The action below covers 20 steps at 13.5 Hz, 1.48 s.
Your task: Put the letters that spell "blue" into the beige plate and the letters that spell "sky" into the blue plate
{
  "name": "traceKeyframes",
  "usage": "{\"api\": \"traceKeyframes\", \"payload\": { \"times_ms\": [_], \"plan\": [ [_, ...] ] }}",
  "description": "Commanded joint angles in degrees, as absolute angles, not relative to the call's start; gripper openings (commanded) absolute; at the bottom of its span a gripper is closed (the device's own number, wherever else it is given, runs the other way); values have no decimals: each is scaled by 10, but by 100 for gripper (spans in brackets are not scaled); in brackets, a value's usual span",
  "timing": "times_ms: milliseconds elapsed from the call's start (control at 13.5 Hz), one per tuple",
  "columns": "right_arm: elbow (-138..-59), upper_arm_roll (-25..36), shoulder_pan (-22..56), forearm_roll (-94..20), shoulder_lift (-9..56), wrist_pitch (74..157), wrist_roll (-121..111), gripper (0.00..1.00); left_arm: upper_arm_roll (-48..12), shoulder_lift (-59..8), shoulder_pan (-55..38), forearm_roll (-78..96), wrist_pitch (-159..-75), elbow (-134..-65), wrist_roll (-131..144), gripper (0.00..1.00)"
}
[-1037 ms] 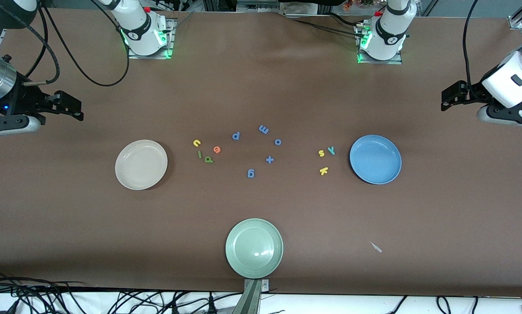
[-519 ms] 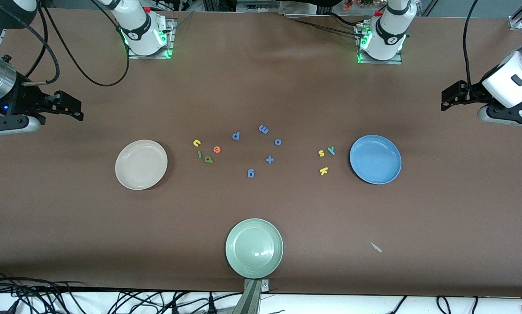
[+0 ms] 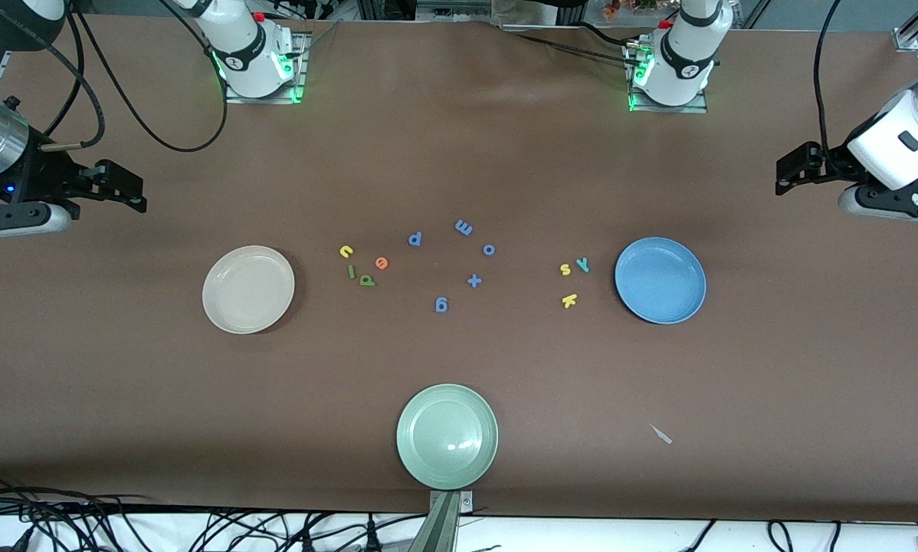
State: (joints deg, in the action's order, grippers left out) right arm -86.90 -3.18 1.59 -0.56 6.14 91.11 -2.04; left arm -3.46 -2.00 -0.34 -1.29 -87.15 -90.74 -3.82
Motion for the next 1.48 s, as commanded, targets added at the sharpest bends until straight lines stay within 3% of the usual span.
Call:
{"api": "traceKeyframes", "payload": {
  "times_ms": [0, 370, 1111, 1407],
  "plan": [
    [-876, -33, 13, -11, 53, 908, -15, 100, -40, -34, -14, 4, -861, -889, -45, 100],
    [-876, -33, 13, -9, 53, 908, -16, 100, -65, -92, -66, 0, -868, -889, -16, 100],
    [-874, -28, 9, -12, 54, 915, -15, 100, -64, -270, -162, -4, -1018, -891, 185, 100],
    [-876, -33, 13, -13, 88, 918, -27, 100, -64, -325, -191, -6, -1115, -898, 179, 100]
  ]
}}
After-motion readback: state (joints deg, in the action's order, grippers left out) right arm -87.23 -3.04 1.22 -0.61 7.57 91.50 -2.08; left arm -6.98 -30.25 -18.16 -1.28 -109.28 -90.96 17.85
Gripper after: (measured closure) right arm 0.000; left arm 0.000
